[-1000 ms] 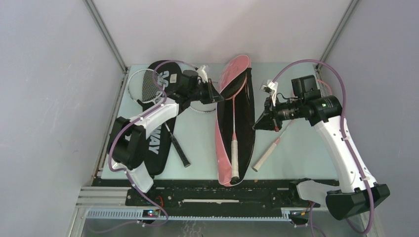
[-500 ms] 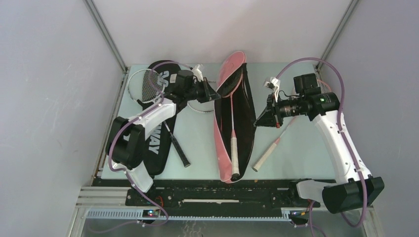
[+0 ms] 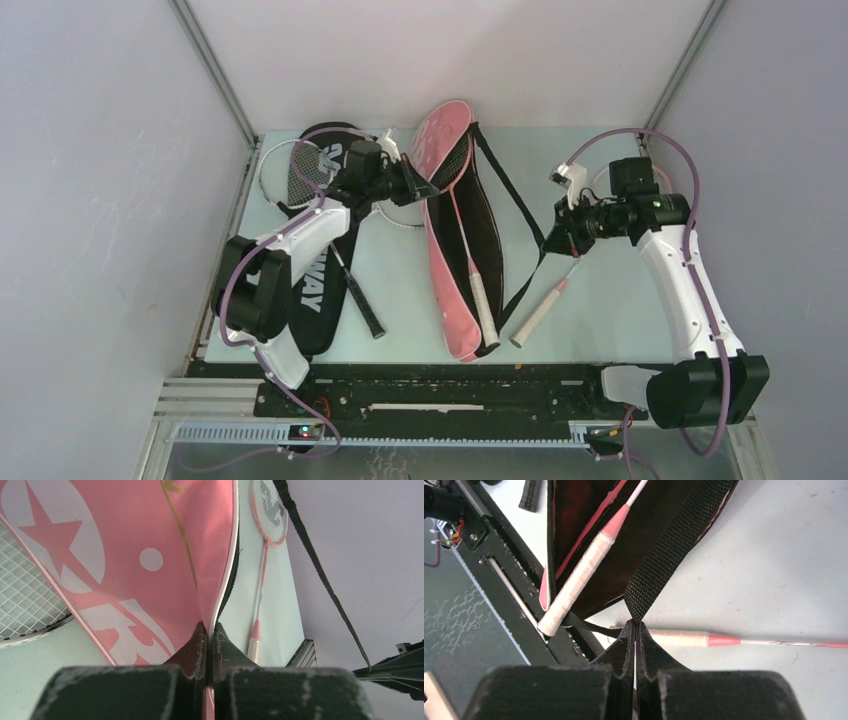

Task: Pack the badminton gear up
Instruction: Adjust the racket bag.

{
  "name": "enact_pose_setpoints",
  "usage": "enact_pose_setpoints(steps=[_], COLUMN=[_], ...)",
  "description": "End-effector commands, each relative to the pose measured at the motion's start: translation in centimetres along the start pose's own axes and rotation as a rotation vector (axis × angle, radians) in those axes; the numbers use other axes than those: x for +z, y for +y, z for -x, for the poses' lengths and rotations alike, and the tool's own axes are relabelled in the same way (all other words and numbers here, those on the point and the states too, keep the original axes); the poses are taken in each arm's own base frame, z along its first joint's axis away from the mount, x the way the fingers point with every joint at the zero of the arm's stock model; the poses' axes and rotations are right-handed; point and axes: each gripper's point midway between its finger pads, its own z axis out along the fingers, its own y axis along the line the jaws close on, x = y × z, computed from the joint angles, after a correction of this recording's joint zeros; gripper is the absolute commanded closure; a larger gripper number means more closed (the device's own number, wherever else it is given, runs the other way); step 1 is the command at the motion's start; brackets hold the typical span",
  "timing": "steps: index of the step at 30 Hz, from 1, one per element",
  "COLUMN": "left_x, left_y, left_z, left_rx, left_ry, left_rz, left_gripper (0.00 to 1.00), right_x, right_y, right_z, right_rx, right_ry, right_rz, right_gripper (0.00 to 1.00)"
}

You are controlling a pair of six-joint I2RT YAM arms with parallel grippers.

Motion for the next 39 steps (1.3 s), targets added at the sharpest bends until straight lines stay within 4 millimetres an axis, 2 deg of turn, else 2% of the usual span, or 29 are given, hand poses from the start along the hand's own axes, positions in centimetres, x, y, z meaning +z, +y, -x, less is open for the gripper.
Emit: enact_pose_setpoints(steps=[1, 5, 12, 14, 17, 19, 24, 28, 30, 32, 34, 36, 39], left_x=[-1.6, -1.5, -1.9, -2.1, -2.4, -2.6, -2.9, -2.8, -2.7, -2.6, -2.4, -2.4, -2.1], left_y=[-2.6, -2.6, -3.4, -3.6, -3.9, -4.0, -4.1, -4.0, -3.9, -3.7, -3.5, -3.5, -3.2], left_z=[1.3, 0.8, 1.4, 1.5, 1.6, 1.7, 2.0, 2.1, 2.0, 1.9, 1.9, 1.9, 1.7], left_rx=[0.058, 0.098, 0.079, 0.065, 0.051, 0.039, 0.017, 0.019, 0.022, 0.026, 0.031, 0.038, 0.046], left_ry=[-0.040, -0.029, -0.056, -0.062, -0.068, -0.076, -0.086, -0.085, -0.081, -0.080, -0.078, -0.078, -0.075], left_rz=[-0.076, -0.079, -0.089, -0.090, -0.096, -0.098, -0.100, -0.100, -0.097, -0.094, -0.091, -0.092, -0.088], left_gripper=[1.00, 1.00, 1.00, 1.00, 1.00, 1.00, 1.00, 1.00, 1.00, 1.00, 1.00, 1.00, 1.00], right_x=[-1.4, -0.9, 3.5, 5.0, 6.2, 6.6, 6.9, 6.8, 6.7, 6.4, 6.0, 5.6, 5.1], right_y=[-0.2, -0.6, -5.3, -7.1, -9.3, -10.4, -11.5, -11.2, -10.3, -9.1, -7.9, -6.6, -4.3], right_z=[2.1, 2.4, 0.4, -0.6, -2.2, -3.4, -6.2, -7.7, -7.5, -7.0, -6.2, -5.5, -4.7], right_rx=[-0.052, -0.022, 0.205, 0.259, 0.301, 0.318, 0.325, 0.326, 0.317, 0.304, 0.282, 0.252, 0.199], right_ry=[-0.091, -0.099, 0.008, 0.056, 0.121, 0.169, 0.274, 0.329, 0.324, 0.304, 0.273, 0.242, 0.204], right_rz=[-0.075, -0.069, -0.097, -0.122, -0.183, -0.218, -0.264, -0.251, -0.213, -0.170, -0.127, -0.081, 0.007], right_gripper=[1.00, 1.00, 1.00, 1.00, 1.00, 1.00, 1.00, 0.90, 0.77, 0.58, 0.46, 0.42, 0.42])
